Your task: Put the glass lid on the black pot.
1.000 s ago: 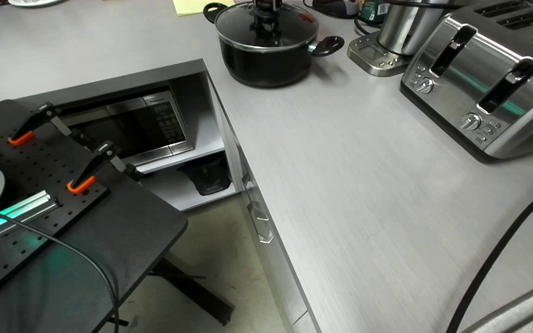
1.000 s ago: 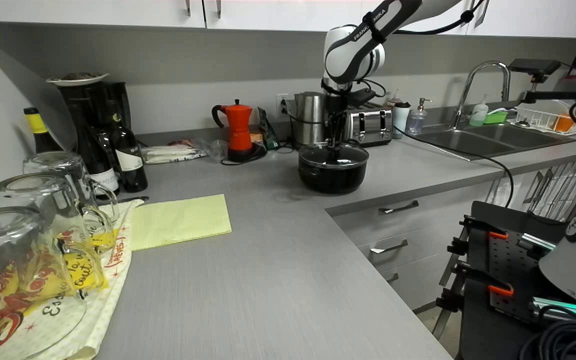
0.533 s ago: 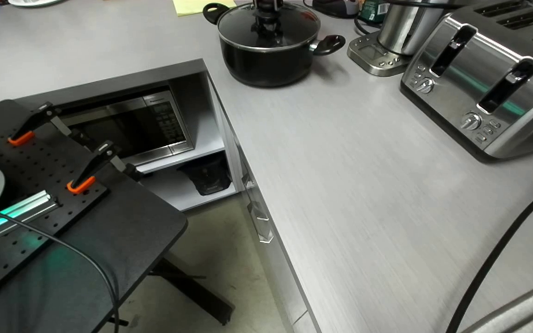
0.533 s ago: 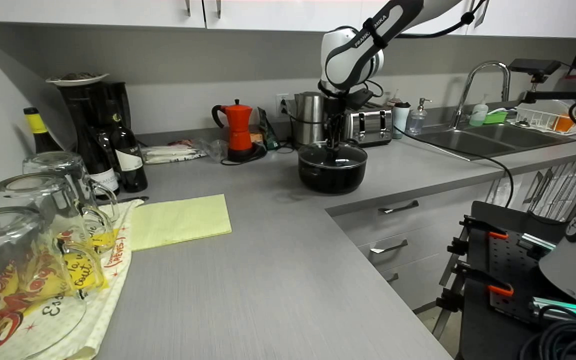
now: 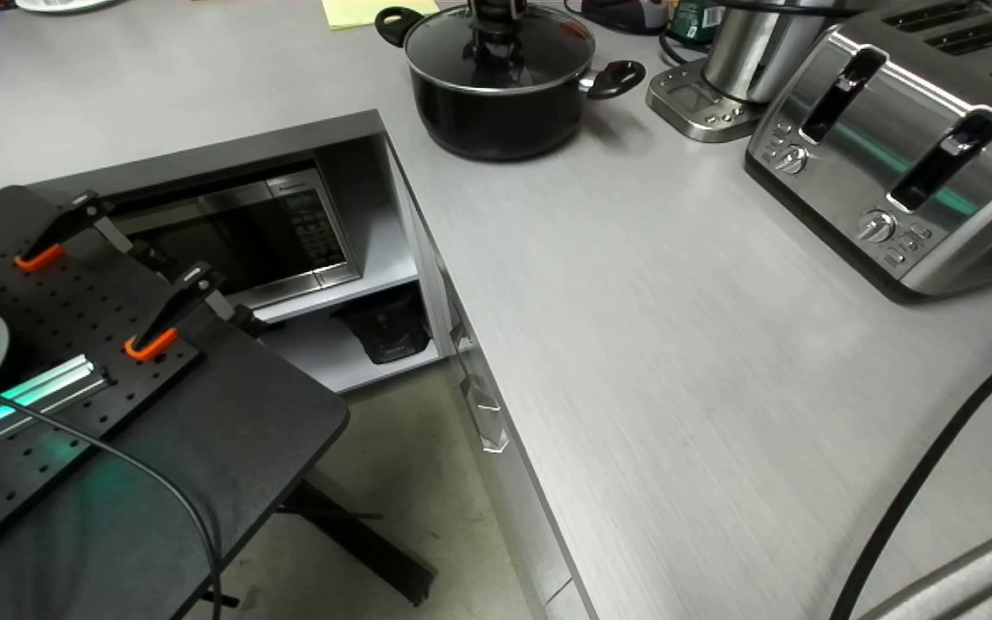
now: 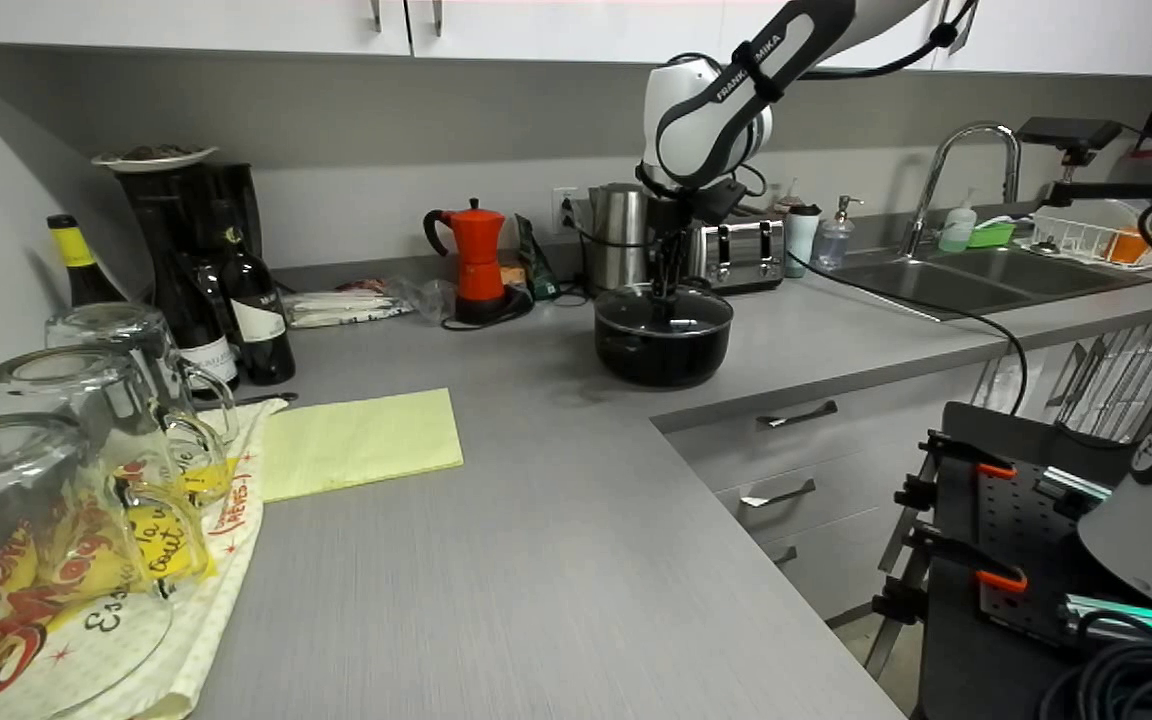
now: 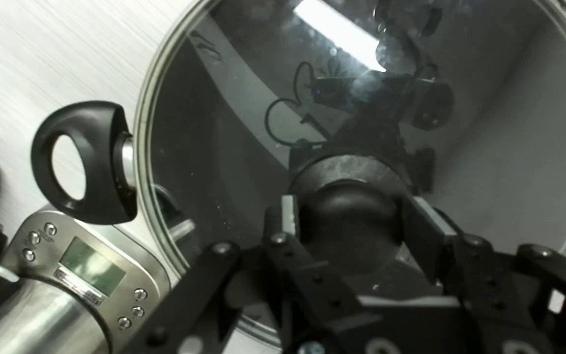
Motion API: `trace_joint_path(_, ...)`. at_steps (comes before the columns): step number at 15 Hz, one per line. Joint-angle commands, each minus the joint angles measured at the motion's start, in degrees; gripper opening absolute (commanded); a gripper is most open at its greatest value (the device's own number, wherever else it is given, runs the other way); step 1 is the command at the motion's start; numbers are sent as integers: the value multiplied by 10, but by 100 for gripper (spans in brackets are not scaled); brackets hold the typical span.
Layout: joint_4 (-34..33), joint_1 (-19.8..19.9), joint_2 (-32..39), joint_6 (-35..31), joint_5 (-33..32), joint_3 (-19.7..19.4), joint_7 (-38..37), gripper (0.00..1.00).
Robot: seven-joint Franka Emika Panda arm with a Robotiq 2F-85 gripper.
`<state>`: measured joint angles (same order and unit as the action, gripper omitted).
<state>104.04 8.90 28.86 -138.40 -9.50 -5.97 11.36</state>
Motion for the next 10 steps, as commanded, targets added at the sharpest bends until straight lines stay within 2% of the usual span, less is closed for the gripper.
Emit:
trace_joint_path(1,67,0,-42,-45,1,9,13,89)
trace_joint_path(2,89,2,-58,-64,3,13,19,97)
trace_joint_path(3,108,3,-70,-80,5,15,24,100)
trace_joint_path(10,276,5,-205,-174,11,31,81,100)
